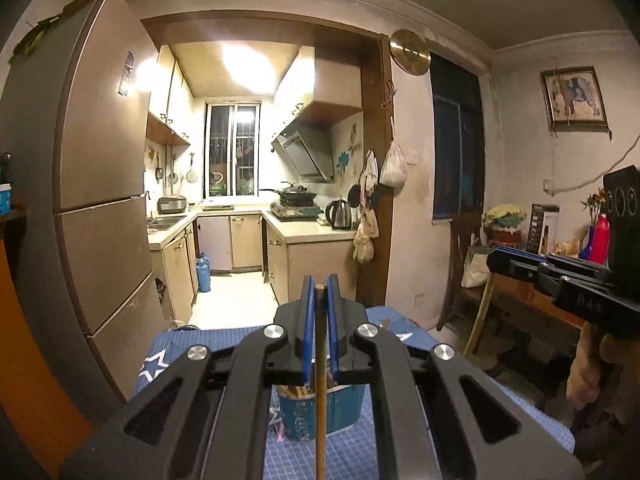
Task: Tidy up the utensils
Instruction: 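Lift both chopsticks and carry them over the teal utensil holder, then lower the chopsticks into the holder and open both tools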
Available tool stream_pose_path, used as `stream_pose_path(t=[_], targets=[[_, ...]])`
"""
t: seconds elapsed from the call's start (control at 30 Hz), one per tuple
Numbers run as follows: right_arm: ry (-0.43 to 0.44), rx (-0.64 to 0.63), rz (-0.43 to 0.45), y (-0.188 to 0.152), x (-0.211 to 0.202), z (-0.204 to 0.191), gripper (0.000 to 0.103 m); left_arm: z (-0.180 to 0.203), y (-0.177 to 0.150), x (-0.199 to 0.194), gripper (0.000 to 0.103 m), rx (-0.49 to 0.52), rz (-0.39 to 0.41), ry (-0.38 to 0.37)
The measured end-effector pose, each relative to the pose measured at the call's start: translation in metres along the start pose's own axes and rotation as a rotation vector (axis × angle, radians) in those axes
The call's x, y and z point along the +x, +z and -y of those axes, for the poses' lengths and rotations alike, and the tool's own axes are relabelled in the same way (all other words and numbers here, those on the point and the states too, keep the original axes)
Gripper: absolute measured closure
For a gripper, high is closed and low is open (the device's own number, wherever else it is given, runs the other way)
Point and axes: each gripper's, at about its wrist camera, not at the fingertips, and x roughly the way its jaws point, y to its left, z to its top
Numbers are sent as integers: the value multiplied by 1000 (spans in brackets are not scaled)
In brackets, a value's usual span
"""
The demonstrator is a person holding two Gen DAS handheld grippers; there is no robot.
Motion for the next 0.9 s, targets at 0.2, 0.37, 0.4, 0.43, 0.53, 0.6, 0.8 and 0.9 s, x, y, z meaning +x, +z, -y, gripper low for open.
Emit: stream_pose_path(t=[0.2,0.37,0.4,0.43,0.53,0.6,0.8,0.9], targets=[[17,6,-3,20,22,3,95,-6,21,17,98,-38,38,8],[9,17,0,36,41,14,95,-11,40,32,98,-54,82,19],[9,20,2,40,44,17,95,-13,44,34,98,-58,90,19],[11,25,6,45,48,20,95,-13,48,37,98,-63,100,23],[15,32,14,56,58,27,95,-14,59,44,98,-69,136,27],[21,42,19,63,66,33,95,-16,65,51,98,-72,154,32],[35,54,27,72,88,43,95,-22,70,72,98,-99,178,46],[41,55,24,71,99,46,95,-24,65,86,98,-98,173,52]])
